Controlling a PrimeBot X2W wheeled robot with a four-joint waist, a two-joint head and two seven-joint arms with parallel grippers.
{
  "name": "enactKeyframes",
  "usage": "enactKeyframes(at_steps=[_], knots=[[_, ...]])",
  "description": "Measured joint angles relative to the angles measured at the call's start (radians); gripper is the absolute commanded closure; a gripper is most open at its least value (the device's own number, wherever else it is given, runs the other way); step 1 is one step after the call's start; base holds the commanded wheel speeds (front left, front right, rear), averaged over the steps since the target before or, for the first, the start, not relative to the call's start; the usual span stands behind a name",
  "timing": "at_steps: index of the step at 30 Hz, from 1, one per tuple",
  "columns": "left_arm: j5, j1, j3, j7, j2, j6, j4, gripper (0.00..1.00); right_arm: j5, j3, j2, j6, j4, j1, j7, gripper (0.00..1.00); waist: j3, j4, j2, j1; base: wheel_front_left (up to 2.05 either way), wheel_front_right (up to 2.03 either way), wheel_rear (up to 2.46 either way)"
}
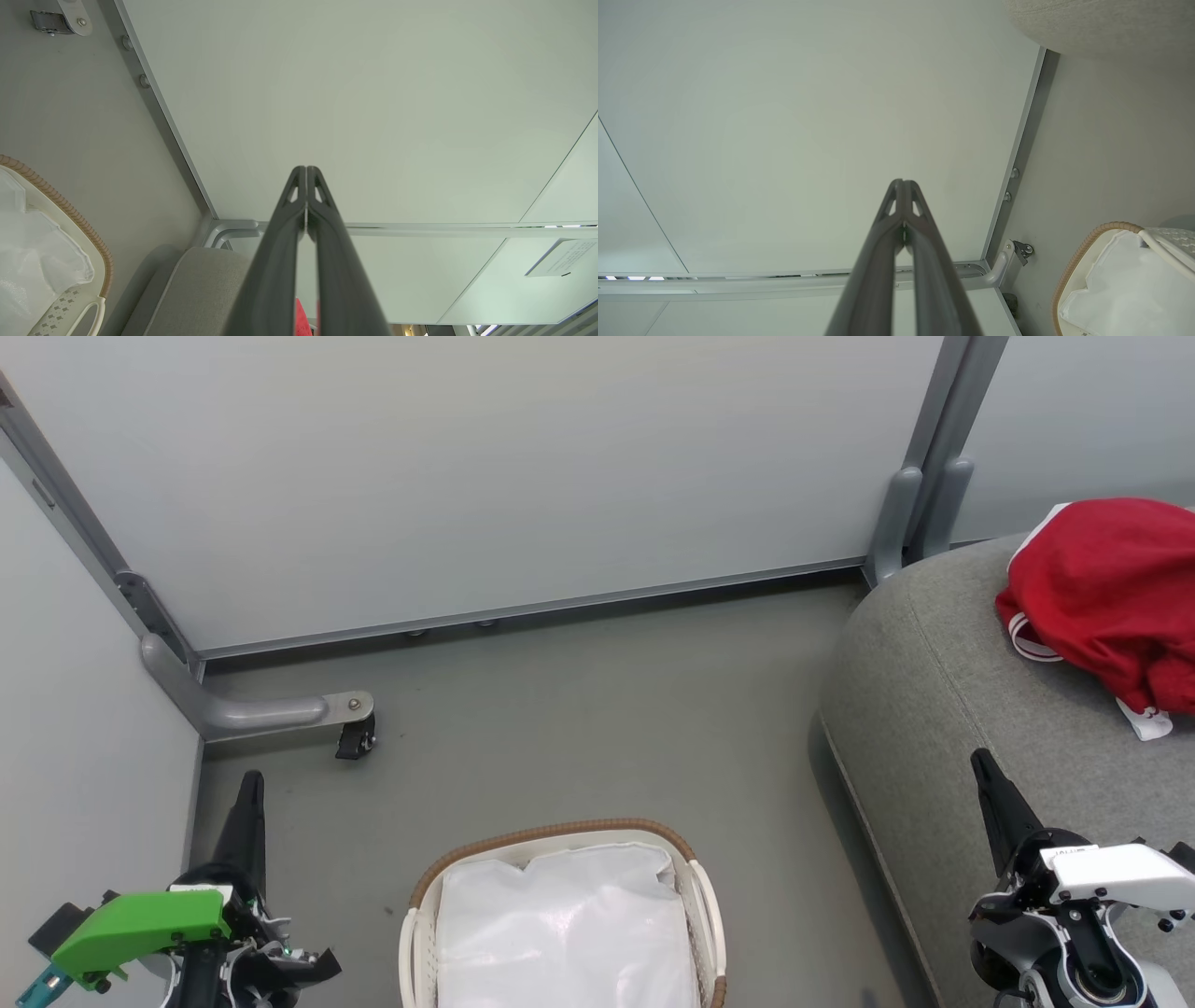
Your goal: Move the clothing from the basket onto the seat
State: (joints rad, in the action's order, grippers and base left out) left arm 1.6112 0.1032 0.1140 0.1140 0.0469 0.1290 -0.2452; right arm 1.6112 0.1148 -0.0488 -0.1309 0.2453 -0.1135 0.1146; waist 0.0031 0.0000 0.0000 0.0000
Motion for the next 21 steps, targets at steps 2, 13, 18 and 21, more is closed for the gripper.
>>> enactKeyframes(at_steps=[2, 13, 18, 21], knots=[[0.0, 0.0, 0.0, 0.0, 0.0, 0.0, 0.0, 1.0, 0.0, 0.0, 0.0, 0.0, 0.0, 0.0, 0.0, 1.0, 0.0, 0.0, 0.0, 0.0, 0.0, 0.0, 0.0], [0.0, 0.0, 0.0, 0.0, 0.0, 0.0, 0.0, 1.0, 0.0, 0.0, 0.0, 0.0, 0.0, 0.0, 0.0, 1.0, 0.0, 0.0, 0.0, 0.0, 0.0, 0.0, 0.0], [0.0, 0.0, 0.0, 0.0, 0.0, 0.0, 0.0, 1.0, 0.0, 0.0, 0.0, 0.0, 0.0, 0.0, 0.0, 1.0, 0.0, 0.0, 0.0, 0.0, 0.0, 0.0, 0.0], [0.0, 0.0, 0.0, 0.0, 0.0, 0.0, 0.0, 1.0, 0.0, 0.0, 0.0, 0.0, 0.0, 0.0, 0.0, 1.0, 0.0, 0.0, 0.0, 0.0, 0.0, 0.0, 0.0]])
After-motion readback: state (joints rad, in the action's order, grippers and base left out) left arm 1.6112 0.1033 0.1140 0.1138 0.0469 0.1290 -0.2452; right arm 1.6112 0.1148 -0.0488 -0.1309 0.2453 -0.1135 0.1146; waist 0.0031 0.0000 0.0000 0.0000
